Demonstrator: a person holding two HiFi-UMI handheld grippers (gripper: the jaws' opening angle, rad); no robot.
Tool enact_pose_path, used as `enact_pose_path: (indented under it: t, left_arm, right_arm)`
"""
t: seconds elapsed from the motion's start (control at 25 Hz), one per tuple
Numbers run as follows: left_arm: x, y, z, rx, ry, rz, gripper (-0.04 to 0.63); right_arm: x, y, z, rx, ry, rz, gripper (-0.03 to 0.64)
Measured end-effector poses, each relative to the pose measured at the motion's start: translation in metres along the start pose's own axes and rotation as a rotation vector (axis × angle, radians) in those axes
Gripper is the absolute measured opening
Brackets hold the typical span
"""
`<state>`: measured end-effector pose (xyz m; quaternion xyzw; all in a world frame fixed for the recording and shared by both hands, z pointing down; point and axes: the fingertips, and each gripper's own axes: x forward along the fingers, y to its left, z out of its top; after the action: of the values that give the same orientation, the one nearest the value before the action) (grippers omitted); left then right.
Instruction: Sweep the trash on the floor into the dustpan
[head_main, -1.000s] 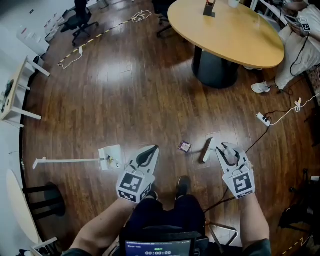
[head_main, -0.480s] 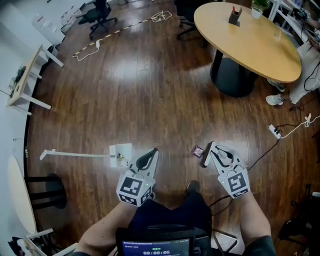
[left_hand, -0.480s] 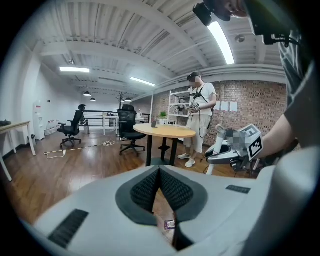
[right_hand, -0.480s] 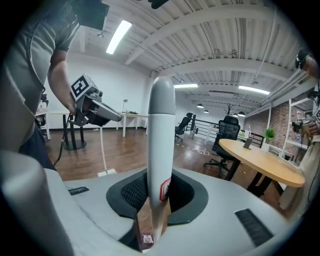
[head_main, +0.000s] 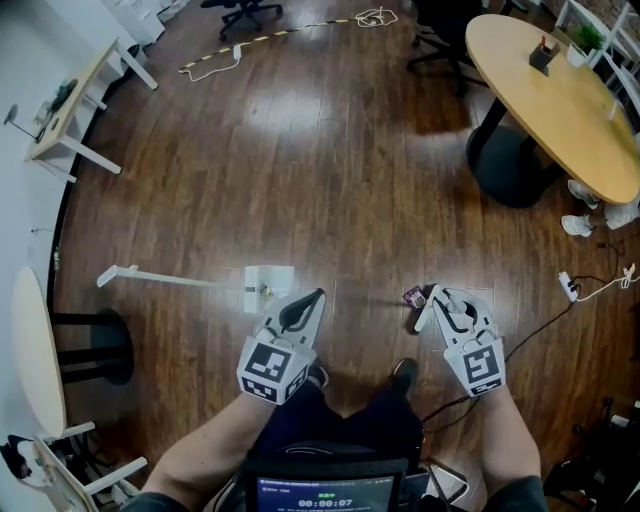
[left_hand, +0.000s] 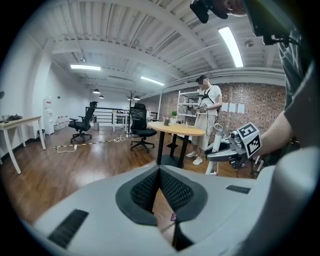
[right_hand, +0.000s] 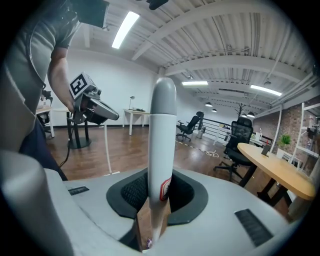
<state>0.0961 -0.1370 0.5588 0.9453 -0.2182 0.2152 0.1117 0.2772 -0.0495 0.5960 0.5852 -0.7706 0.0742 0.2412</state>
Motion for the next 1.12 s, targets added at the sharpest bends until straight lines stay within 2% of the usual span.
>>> enact_pose_path:
  t: [0.2,0.52,0.92,1.12]
  left_arm:
    - [-0.038,0.059,-0.004,-0.001,-0.012,0.037,0.008]
    - [-0.094,0.141,-0.028,-0.03,-0.018,0.11,0.009]
    - [-0.181,0.231,-0.057,-0.068,-0.038,0.221,0.009]
    - [-0.214,0.259,-0.066,-0.083,-0.046,0.263,0.009]
  right_arm:
    - [0.052,0.048,0.039,-0.044,-0.004,0.084,0.089]
    - [0.126,0.127,0.072,-0.175,0.01,0.268,0.089]
    - [0.202,0.226,0.131,-0.253,-0.012,0.447,0.09]
    - [0.227,0.28,0.157,-0.308,-0.035,0.547,0.089]
